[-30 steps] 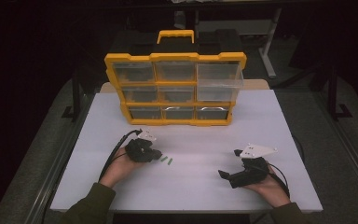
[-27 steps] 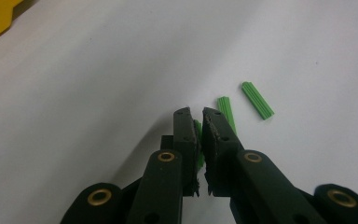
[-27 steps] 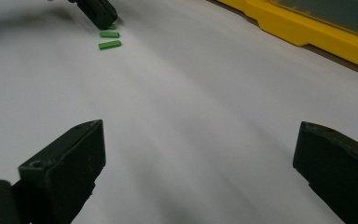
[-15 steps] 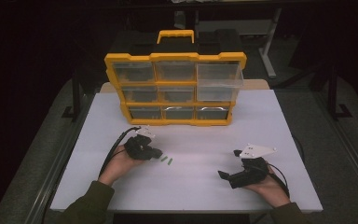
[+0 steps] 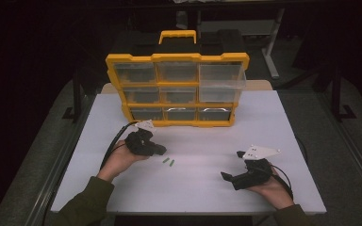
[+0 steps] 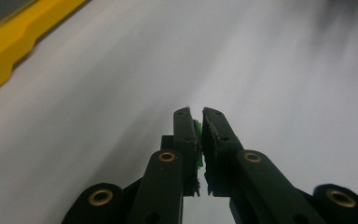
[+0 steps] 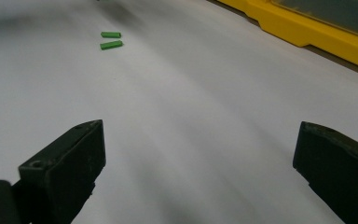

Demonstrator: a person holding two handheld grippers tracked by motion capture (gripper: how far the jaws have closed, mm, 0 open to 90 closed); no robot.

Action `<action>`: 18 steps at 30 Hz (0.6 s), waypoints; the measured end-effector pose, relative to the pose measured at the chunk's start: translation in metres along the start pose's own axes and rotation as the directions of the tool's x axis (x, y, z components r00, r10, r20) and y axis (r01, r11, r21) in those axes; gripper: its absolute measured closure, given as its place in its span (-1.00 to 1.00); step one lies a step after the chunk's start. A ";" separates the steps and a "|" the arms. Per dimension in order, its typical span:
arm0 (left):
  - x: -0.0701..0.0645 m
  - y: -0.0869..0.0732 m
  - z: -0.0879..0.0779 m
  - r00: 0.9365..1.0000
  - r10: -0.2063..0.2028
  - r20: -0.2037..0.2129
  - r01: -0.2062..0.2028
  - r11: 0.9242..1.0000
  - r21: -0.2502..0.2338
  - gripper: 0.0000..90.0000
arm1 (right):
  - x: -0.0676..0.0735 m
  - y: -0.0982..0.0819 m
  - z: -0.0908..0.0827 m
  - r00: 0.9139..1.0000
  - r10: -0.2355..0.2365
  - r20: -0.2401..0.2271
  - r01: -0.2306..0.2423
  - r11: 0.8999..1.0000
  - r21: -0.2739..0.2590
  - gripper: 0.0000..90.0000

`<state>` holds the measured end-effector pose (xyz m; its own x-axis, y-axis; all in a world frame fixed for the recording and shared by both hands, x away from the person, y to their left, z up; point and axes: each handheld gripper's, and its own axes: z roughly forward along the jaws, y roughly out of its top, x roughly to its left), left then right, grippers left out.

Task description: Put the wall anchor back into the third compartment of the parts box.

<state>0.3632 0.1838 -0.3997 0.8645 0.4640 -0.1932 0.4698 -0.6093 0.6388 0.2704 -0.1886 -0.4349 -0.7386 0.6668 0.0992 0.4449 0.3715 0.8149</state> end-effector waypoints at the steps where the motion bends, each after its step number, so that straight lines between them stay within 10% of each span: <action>1: -0.001 0.002 -0.002 1.000 -0.002 0.001 0.002 1.000 -0.006 0.89 | 0.000 0.000 0.000 1.000 -0.002 0.001 0.002 1.000 -0.004 -0.96; 18: -0.011 0.044 -0.025 0.997 0.054 0.046 -0.053 0.998 -0.029 0.89 | -0.001 0.000 -0.001 1.000 -0.001 -0.002 0.001 1.000 -0.007 -0.96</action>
<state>0.3704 0.1678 -0.3507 0.8961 0.3999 -0.1926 0.4180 -0.6142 0.6694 0.2705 -0.1899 -0.4345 -0.7398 0.6655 0.0993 0.4407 0.3678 0.8188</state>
